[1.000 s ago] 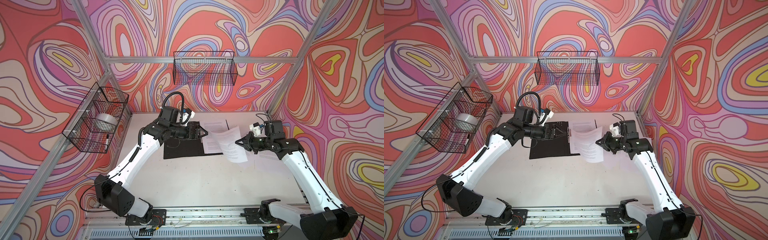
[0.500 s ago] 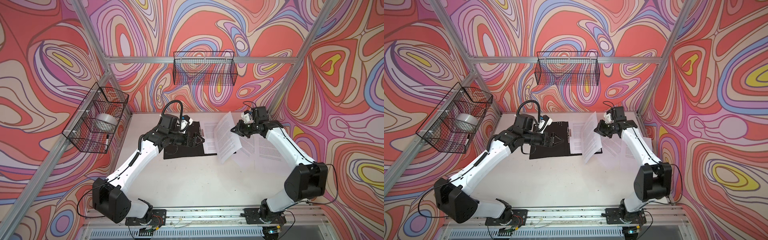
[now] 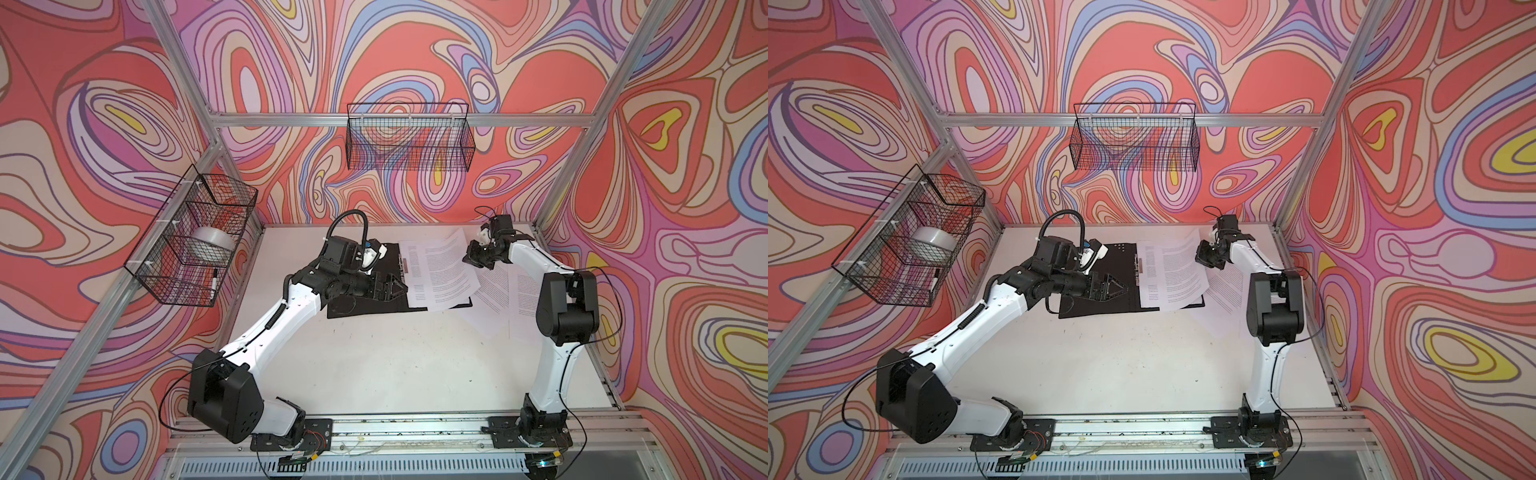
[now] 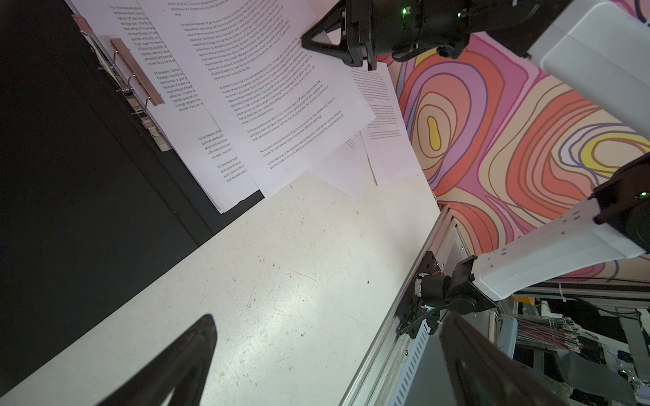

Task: Put the files into the folder
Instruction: 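Lower the sheet onto the folder with the right gripper while the left holds the folder, then hold the sheet edge on the folder with the right gripper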

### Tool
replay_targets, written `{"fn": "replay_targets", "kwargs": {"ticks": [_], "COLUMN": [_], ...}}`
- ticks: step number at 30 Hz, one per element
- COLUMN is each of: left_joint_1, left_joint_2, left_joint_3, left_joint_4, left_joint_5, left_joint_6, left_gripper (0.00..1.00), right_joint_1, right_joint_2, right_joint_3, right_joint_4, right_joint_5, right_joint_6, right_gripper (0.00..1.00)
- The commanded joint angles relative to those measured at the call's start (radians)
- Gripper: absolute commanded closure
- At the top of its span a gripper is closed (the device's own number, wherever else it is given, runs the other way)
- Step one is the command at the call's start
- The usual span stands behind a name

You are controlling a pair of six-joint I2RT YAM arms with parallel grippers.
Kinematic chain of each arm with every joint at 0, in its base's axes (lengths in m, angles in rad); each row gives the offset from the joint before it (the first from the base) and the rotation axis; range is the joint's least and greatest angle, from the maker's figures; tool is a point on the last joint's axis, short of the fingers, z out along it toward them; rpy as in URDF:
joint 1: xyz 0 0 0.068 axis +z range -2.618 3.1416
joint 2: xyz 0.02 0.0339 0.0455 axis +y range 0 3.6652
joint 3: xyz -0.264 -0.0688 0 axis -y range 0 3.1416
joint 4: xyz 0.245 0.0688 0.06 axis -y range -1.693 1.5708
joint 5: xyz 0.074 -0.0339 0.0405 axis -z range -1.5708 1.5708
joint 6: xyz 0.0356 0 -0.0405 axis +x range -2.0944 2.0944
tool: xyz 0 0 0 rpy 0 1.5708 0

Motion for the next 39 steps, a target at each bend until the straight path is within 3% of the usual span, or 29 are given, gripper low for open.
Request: {"fn": "replay_targets", "kwargs": {"ticks": [1,14,39], "left_joint_1": [0.005,0.005,0.005], "left_joint_2": [-0.017,0.031,0.051], "left_joint_3": [-0.005,-0.007,-0.004], "left_joint_4": [0.019,0.037,0.034], "left_joint_5": [0.033,0.070,0.075], "left_joint_6": [0.021,-0.022,-0.022], "left_gripper": [0.00,0.00,0.00], "right_joint_1": [0.002,0.004,0.052], "right_joint_2": [0.037,0.122,0.146], "right_joint_3": [0.030,0.082,0.061], "right_joint_4": [0.034,0.032,0.032], "right_joint_5": [0.008,-0.052,-0.069], "right_joint_6": [-0.028,-0.051,-0.077], "right_gripper": [1.00,1.00,1.00]}}
